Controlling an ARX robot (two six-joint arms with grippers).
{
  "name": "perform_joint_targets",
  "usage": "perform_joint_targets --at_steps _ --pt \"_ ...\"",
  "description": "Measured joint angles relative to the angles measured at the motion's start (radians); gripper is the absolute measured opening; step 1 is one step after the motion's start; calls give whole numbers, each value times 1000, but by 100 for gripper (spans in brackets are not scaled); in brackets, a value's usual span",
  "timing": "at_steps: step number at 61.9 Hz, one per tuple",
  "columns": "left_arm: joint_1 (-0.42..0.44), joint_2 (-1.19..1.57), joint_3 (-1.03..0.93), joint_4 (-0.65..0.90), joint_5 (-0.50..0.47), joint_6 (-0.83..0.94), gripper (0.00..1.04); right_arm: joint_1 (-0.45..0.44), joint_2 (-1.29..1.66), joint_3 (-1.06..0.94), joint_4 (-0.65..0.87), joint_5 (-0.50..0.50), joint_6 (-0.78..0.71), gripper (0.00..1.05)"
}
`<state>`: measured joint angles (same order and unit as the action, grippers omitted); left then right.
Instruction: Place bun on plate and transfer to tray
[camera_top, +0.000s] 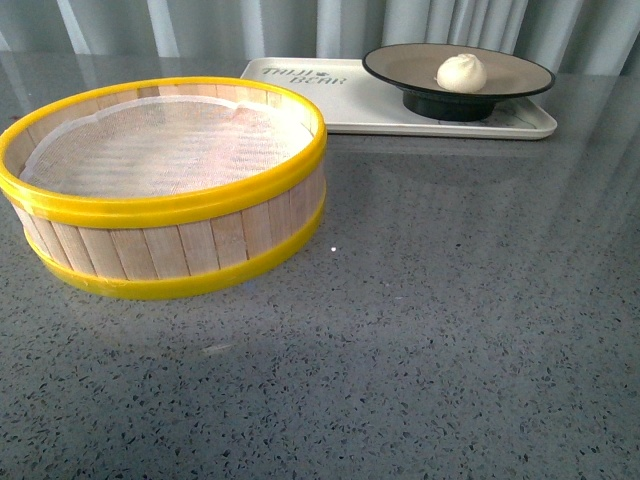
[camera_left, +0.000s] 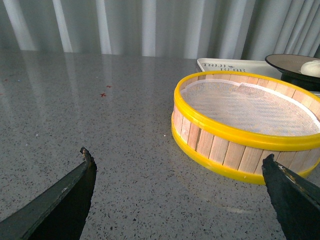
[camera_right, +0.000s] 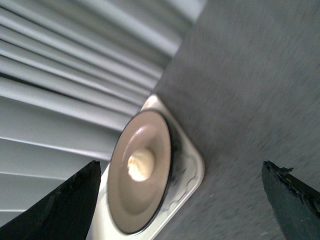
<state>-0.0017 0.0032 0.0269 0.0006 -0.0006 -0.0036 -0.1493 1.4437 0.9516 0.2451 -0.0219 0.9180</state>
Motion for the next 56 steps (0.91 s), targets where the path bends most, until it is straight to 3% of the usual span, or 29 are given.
perform_joint_targets --at_steps 6,12,17,19,25,31,44,56 --pt "0 0 0 0 0 0 98 -61 -228 -162 82 80 -344 96" --pt "0 0 0 0 0 0 98 -113 -393 -295 143 93 -584 96" --pt "0 0 0 0 0 0 98 -176 -580 -436 94 -168 -782 82" --pt "0 0 0 0 0 0 98 -175 -642 -488 73 -227 -814 77" --pt "0 0 0 0 0 0 98 -134 -780 -613 64 -254 -872 60" --pt "0 0 0 0 -1 0 98 -78 -863 -689 73 -198 -899 37" --pt "0 0 0 0 0 0 98 -6 -948 -781 74 -125 -909 2" --pt "0 0 0 0 0 0 98 62 -1021 -831 56 -47 -914 2"
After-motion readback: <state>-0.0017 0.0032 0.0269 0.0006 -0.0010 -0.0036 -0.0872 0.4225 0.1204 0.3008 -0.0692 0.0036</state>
